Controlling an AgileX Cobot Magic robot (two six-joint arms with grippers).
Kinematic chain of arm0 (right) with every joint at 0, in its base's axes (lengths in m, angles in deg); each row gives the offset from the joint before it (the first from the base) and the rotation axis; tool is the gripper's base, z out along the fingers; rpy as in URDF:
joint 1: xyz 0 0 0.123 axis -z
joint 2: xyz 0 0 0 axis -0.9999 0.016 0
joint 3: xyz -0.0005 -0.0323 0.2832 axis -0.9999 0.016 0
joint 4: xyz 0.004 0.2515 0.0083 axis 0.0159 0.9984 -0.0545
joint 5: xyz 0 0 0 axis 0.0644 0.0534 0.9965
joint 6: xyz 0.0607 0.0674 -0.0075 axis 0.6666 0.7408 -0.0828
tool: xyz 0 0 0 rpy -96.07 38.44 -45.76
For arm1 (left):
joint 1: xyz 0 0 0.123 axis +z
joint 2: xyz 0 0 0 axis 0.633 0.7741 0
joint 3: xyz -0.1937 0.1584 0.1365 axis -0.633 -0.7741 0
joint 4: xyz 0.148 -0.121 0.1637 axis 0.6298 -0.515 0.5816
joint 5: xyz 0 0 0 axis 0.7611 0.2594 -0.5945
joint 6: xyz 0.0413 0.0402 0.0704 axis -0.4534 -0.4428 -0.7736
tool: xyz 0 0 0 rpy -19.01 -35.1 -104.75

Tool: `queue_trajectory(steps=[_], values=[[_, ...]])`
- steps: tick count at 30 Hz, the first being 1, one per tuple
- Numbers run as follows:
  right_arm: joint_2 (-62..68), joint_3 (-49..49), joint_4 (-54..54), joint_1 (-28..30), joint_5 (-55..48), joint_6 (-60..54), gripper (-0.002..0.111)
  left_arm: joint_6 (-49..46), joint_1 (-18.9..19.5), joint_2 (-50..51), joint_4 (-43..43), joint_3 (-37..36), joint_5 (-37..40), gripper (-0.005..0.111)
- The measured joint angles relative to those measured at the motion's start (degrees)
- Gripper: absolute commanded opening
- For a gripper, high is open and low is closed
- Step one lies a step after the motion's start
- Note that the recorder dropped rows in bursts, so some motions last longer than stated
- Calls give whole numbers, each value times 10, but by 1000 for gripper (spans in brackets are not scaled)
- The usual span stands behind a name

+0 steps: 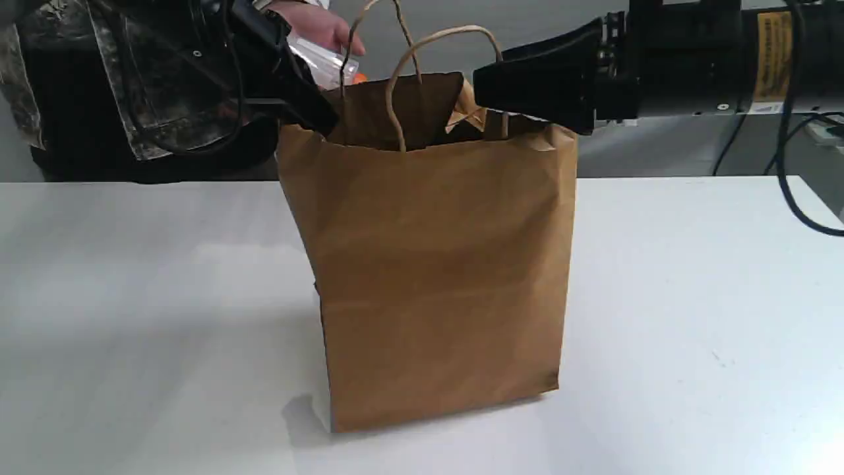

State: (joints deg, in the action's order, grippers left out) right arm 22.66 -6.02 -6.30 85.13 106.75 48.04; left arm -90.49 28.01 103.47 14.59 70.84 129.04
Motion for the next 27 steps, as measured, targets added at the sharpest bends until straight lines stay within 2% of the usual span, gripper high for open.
queue_trajectory(steps=[4, 6, 8, 9, 17, 19, 24, 27], values=[[8, -3, -20, -1, 7, 10, 32, 0, 0, 0, 0, 0, 0, 0], [8, -3, -32, -5, 8, 10, 14, 0, 0, 0, 0, 0, 0, 0], [8, -3, -47, -10, 11, 11, 2, 0, 0, 0, -1, 0, 0, 0], [8, -3, -57, -11, 11, 12, 0, 7, 0, 0, -5, 0, 0, 0], [8, -3, -72, -14, 36, 30, 0, 111, 0, 0, 10, 0, 2, 0], [6, -3, -73, -15, 36, 31, 0, 148, 0, 0, 30, 0, 0, 0], [-14, -21, -76, -21, 36, 30, 0, 317, 0, 0, 123, 0, -1, 0], [-18, -67, -75, -24, 36, 51, 0, 352, -1, 0, 140, 0, 6, 0]])
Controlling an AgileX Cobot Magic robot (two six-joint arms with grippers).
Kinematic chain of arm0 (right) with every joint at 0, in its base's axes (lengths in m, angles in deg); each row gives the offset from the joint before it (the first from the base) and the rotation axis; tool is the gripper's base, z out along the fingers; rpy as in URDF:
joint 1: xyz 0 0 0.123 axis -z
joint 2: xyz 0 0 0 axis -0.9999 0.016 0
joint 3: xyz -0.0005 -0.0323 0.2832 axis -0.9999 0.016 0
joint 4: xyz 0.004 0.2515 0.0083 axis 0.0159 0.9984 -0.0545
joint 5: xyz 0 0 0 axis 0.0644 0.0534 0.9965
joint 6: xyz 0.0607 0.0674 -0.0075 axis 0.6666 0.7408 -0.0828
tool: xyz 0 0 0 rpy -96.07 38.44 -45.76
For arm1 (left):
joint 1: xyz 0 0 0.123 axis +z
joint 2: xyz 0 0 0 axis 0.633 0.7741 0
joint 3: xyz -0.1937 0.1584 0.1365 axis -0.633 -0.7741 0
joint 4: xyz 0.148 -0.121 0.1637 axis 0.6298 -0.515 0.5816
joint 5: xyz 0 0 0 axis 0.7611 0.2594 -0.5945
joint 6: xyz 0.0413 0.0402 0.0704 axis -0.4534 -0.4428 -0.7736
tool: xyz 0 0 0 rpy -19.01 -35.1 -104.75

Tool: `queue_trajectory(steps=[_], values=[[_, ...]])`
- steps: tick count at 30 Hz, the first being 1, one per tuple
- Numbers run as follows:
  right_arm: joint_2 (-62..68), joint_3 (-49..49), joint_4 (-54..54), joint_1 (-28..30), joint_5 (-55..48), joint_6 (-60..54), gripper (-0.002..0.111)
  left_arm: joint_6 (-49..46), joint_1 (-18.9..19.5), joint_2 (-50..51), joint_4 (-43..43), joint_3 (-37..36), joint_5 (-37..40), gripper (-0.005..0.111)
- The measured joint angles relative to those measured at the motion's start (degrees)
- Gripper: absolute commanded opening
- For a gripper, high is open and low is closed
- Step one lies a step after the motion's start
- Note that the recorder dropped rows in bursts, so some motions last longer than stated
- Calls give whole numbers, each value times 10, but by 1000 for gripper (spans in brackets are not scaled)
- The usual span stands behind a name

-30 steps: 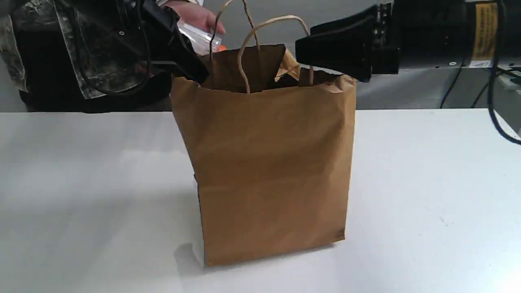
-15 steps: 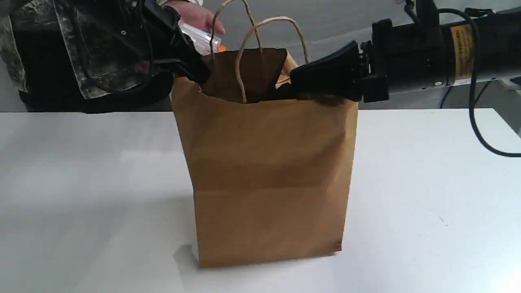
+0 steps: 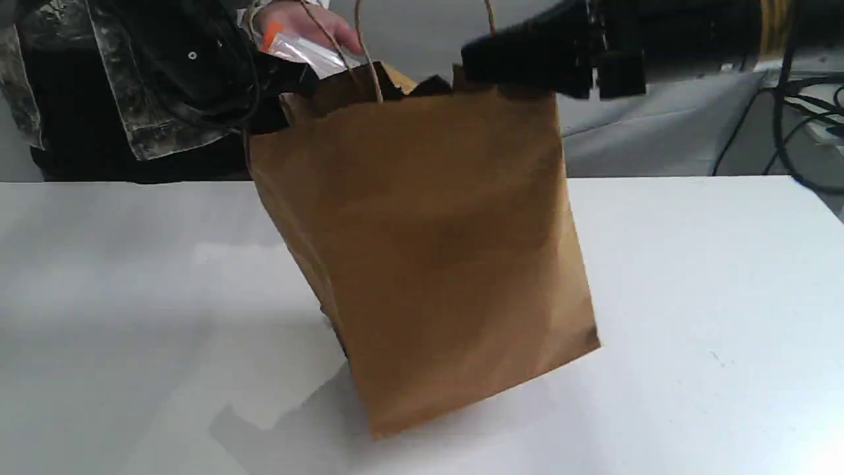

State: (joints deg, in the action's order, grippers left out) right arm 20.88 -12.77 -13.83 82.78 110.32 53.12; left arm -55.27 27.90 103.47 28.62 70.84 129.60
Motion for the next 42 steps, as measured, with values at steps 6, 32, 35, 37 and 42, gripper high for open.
queue_trajectory(steps=[6, 32, 35, 37, 42], values=[[13, -101, -4, -4, -1, 50, 0, 41, -6, 0, -16, 0, 3, 0], [123, -212, -1, -5, -103, 64, 0, 62, -8, 11, -61, -76, 0, 0], [123, -213, -4, -5, -103, 64, 0, 62, -8, 11, -61, -76, 0, 0], [123, -213, -6, -5, -104, 64, 0, 62, -8, 11, -61, -76, 0, 0], [124, -213, -9, -5, -105, 66, 0, 50, -8, 11, -61, -76, 0, 0]])
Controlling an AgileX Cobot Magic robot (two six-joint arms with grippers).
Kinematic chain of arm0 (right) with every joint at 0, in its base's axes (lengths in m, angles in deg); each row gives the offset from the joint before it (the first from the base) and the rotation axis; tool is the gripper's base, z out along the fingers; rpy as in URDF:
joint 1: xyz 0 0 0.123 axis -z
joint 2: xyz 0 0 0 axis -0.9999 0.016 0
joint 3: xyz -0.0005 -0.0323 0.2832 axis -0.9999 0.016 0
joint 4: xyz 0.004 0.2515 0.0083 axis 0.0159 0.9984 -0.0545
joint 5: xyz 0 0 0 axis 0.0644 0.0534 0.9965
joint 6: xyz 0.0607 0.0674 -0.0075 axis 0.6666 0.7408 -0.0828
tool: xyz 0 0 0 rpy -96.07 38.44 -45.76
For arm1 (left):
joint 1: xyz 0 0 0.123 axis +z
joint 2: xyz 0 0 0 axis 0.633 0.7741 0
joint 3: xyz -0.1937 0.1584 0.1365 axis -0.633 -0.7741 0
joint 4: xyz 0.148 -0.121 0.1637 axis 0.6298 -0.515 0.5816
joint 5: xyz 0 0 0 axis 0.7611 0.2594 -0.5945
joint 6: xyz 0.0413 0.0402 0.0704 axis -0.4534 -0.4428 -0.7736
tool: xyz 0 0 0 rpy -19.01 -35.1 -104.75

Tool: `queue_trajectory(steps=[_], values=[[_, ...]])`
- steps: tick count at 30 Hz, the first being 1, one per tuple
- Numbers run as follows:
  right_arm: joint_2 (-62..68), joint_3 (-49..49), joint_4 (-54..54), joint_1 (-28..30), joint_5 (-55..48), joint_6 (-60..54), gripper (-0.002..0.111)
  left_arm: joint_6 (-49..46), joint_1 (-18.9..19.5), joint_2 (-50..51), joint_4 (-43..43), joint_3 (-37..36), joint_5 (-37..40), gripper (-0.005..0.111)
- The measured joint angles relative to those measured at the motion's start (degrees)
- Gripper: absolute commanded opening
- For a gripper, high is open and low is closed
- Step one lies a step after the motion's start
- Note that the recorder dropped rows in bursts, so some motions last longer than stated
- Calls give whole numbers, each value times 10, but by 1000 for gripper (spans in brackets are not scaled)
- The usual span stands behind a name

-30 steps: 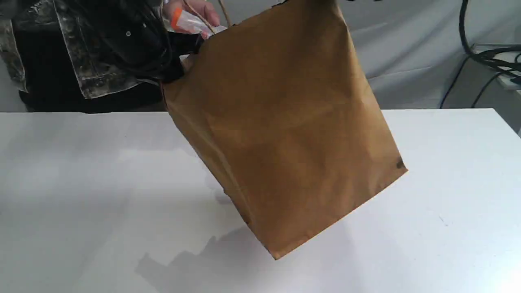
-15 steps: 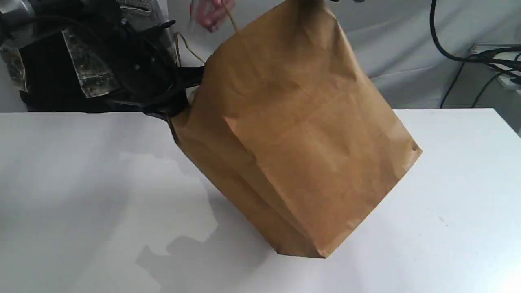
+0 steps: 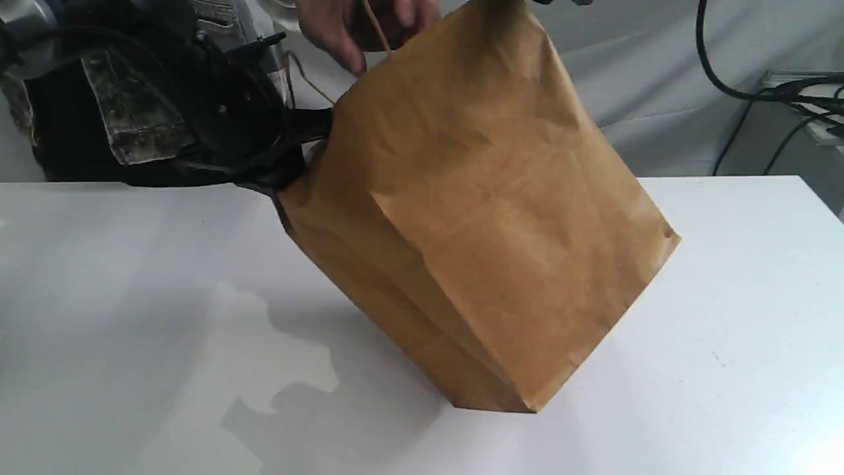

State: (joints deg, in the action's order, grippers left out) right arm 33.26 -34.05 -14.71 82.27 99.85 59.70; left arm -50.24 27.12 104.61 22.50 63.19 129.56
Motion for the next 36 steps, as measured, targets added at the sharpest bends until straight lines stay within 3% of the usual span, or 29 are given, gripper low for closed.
queue_trajectory(steps=[8, 17, 26, 30, 36], values=[[0, 0, -1, 0, 41, 11, 0, -19, 1, 2, 14, 25, 2, 0], [0, 0, 0, 0, 99, 13, 0, -20, 11, 3, 34, 174, 3, 0], [-8, 34, 4, 0, 107, -1, 0, -20, 14, 3, 35, 197, 5, 0], [-24, 114, 5, 0, 49, -67, 0, -20, 14, 3, 35, 197, 5, 0], [-62, 228, 5, -6, -130, -205, 0, -23, 14, 3, 39, 197, 5, 0]])
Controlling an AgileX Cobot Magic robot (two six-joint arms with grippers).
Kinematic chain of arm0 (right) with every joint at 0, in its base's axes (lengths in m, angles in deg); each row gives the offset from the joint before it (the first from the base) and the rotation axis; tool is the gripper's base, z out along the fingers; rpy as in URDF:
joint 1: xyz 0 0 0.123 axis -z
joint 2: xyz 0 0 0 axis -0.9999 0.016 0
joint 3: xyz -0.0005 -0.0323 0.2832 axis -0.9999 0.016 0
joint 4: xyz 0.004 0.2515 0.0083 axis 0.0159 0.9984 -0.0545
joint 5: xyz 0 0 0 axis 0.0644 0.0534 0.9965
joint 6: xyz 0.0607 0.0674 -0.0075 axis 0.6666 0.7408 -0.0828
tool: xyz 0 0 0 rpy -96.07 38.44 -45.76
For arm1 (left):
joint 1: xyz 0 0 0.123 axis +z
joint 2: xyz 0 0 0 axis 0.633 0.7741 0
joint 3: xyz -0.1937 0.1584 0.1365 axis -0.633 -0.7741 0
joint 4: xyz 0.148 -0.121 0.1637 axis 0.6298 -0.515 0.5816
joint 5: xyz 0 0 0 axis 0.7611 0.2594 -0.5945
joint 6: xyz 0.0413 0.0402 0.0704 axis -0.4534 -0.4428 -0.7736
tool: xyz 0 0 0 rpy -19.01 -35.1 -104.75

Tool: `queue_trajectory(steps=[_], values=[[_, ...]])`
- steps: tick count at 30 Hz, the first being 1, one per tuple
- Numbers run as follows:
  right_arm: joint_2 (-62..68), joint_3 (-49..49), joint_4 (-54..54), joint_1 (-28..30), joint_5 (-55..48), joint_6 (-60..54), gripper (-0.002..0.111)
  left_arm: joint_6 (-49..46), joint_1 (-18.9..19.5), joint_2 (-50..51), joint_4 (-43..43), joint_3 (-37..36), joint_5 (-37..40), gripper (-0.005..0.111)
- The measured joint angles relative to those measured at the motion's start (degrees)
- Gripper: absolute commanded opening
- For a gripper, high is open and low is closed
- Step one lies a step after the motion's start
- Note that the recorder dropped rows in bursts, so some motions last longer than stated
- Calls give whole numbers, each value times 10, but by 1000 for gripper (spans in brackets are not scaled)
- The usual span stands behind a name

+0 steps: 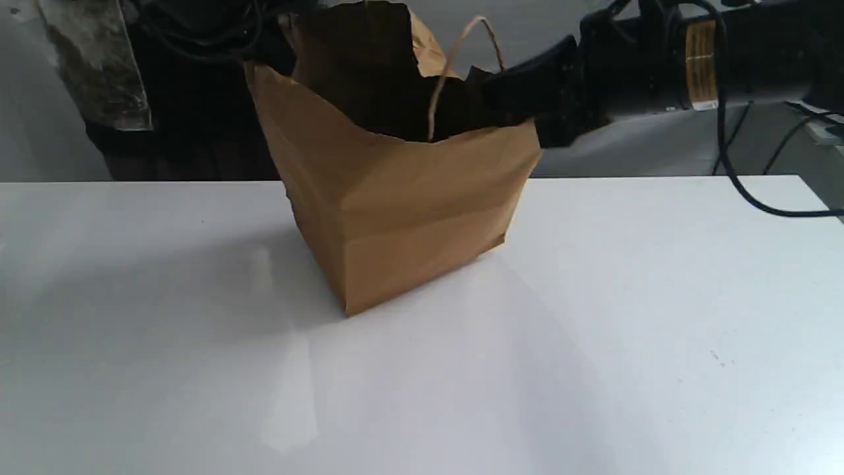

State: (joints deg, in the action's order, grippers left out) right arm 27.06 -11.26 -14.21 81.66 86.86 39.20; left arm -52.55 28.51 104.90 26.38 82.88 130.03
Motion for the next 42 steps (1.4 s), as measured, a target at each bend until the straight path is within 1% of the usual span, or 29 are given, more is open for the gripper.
queue_trajectory(steps=[3, 5, 8, 11, 16, 20, 25, 28, 31, 34, 36, 38, 42], values=[[-24, 46, 7, -20, -98, -83, 0, -1, 0, 0, 0, 0, 0, 0], [-40, 67, 34, -44, -160, -154, 0, -2, 0, 0, 0, 0, 0, 0], [-59, 78, 100, -83, -236, -244, 0, -4, 0, 0, 0, 0, 0, 0], [-70, 79, 187, -113, -262, -284, 0, -5, 0, 0, 0, 0, 0, 0], [-88, 100, 298, -125, -273, -287, 0, -9, 0, -1, 0, 0, 1, 0], [-122, 162, 333, -125, -249, -281, 0, -2, 0, -17, 10, 0, 1, 0], [-180, 239, 336, -125, -210, -276, 0, 7, -4, -54, 23, -33, 1, 0], [-219, 253, 336, -125, -210, -274, 0, 8, -14, -76, 24, -68, 1, 0], [-256, 253, 336, -125, -207, -235, 0, 10, -29, -99, 26, -100, 1, 0], [-273, 253, 323, -128, -202, -161, 0, 10, -49, -127, 43, -126, 1, 0], [-275, 253, 302, -138, -203, -113, 0, 10, -57, -143, 56, -142, 1, 0], [-273, 253, 278, -154, -207, -96, 0, 11, -59, -154, 63, -159, 1, 0], [-261, 253, 241, -196, -266, -85, 0, 13, -59, -159, 77, -178, 1, 0]])
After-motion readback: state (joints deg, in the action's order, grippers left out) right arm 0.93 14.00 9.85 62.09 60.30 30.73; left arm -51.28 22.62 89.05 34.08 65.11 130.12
